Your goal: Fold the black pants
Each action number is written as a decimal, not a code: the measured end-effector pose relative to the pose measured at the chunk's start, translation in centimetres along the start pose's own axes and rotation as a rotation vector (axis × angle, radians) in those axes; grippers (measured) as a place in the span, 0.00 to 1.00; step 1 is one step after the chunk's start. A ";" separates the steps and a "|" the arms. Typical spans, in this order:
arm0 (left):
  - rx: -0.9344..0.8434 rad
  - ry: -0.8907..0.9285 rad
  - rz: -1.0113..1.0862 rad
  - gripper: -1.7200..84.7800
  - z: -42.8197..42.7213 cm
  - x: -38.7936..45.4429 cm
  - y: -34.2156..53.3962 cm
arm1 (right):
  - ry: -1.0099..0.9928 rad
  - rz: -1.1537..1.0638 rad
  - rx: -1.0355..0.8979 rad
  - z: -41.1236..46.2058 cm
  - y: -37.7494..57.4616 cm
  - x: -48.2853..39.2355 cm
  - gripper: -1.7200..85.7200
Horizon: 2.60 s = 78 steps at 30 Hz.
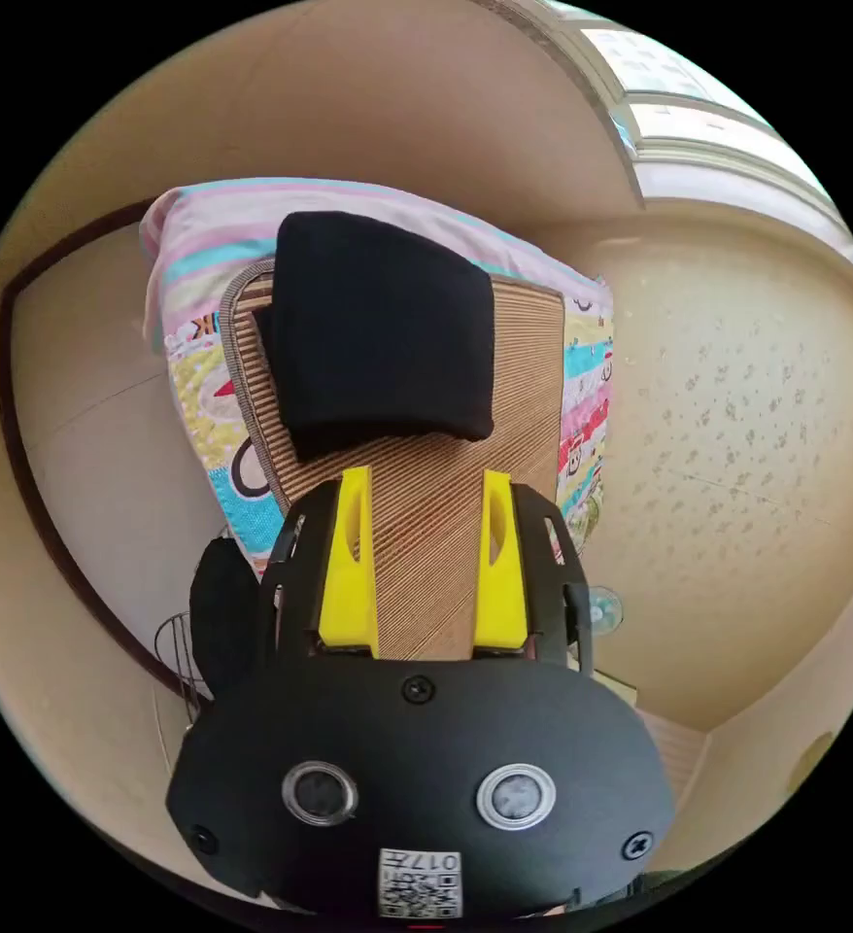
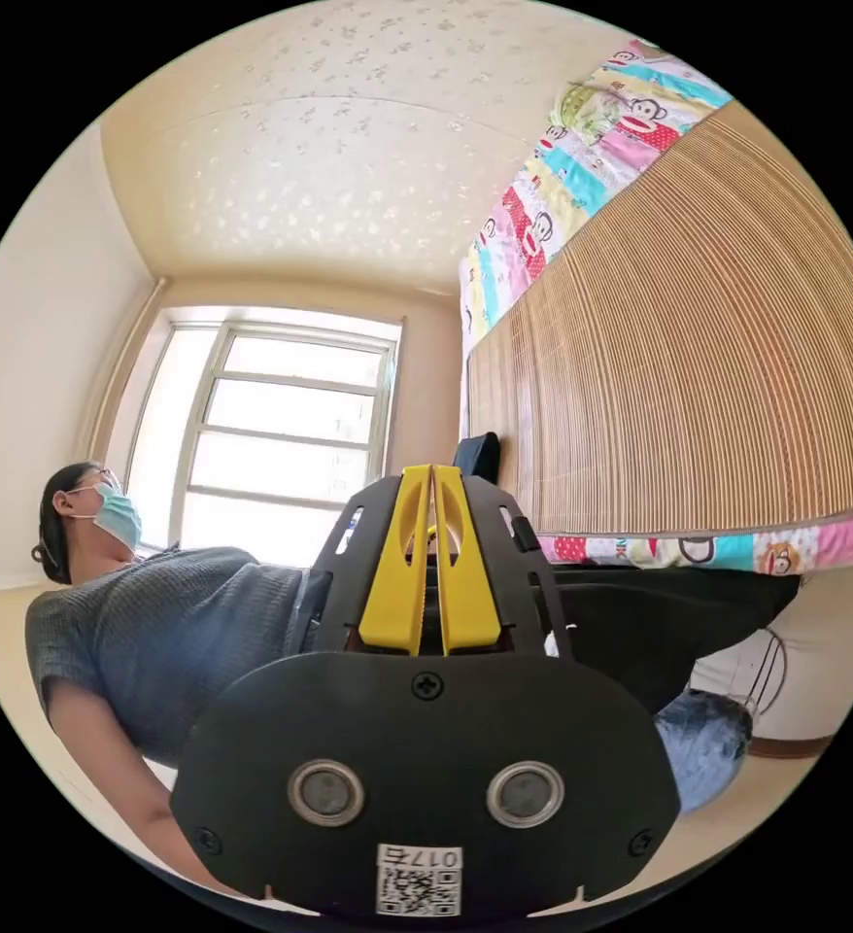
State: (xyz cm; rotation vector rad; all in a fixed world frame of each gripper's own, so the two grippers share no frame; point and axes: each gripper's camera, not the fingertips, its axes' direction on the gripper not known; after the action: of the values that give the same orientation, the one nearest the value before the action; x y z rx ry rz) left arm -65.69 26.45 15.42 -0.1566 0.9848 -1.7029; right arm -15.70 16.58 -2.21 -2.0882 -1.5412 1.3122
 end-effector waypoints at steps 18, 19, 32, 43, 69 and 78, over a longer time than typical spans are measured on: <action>0.019 0.486 -0.175 0.11 -3.0 0.7 1.3 | -0.051 0.214 0.708 -11.3 16.4 3.0 0.02; -0.005 0.489 -0.005 0.11 -3.7 4.1 1.6 | -0.061 0.208 0.726 -11.4 16.9 3.0 0.02; -0.836 0.086 1.054 0.03 15.5 25.7 30.8 | -0.149 0.111 0.652 -5.0 15.5 3.4 0.02; -1.312 -0.008 1.111 0.04 17.9 12.0 39.8 | -0.098 0.117 0.495 0.0 14.4 2.1 0.02; -0.546 -0.114 0.412 0.22 36.4 14.5 13.7 | -0.109 0.123 0.441 4.3 8.8 0.3 0.02; -0.747 -0.177 0.961 0.10 43.2 10.8 28.1 | -0.150 0.116 0.323 5.5 5.2 0.9 0.04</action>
State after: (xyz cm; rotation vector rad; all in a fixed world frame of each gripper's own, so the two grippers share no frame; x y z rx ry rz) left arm -25.13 -6.75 20.49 -0.2578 1.2424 -0.4055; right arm -16.54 13.47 -9.13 -1.9359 -1.1765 1.6672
